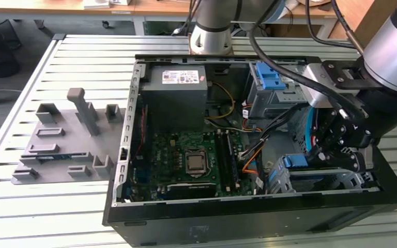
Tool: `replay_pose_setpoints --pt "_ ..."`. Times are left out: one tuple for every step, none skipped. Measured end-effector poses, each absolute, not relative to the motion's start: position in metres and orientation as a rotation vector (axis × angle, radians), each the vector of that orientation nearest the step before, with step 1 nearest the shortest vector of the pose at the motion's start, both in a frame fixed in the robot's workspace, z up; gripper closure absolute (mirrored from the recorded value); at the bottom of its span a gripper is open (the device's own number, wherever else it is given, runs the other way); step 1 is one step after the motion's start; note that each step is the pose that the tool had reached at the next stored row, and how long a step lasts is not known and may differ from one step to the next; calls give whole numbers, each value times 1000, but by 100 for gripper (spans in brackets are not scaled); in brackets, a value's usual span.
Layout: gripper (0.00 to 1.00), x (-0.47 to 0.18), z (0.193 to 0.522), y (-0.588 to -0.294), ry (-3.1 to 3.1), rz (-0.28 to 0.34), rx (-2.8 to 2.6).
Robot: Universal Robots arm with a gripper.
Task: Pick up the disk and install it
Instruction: 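Insert the first disk wire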
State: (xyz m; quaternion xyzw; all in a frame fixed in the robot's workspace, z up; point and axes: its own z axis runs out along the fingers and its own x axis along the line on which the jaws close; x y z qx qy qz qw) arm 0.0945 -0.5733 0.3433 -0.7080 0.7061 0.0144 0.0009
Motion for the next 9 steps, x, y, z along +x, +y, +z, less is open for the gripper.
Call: replay_pose_setpoints --pt "89 95 344 -573 2217 45 -2223" --pt "89 95 345 -572 2217 44 -2223" --pt "89 95 347 -572 2216 44 -2223" --pt "89 95 348 -571 2216 44 -2223" --pt "89 95 349 -571 2216 44 -2222" --pt "89 95 350 -571 2216 44 -2222" --pt "89 95 351 -571 2216 44 -2222" --pt "89 95 353 -571 2216 43 -2222" --pt "89 95 354 -571 2216 43 -2222"
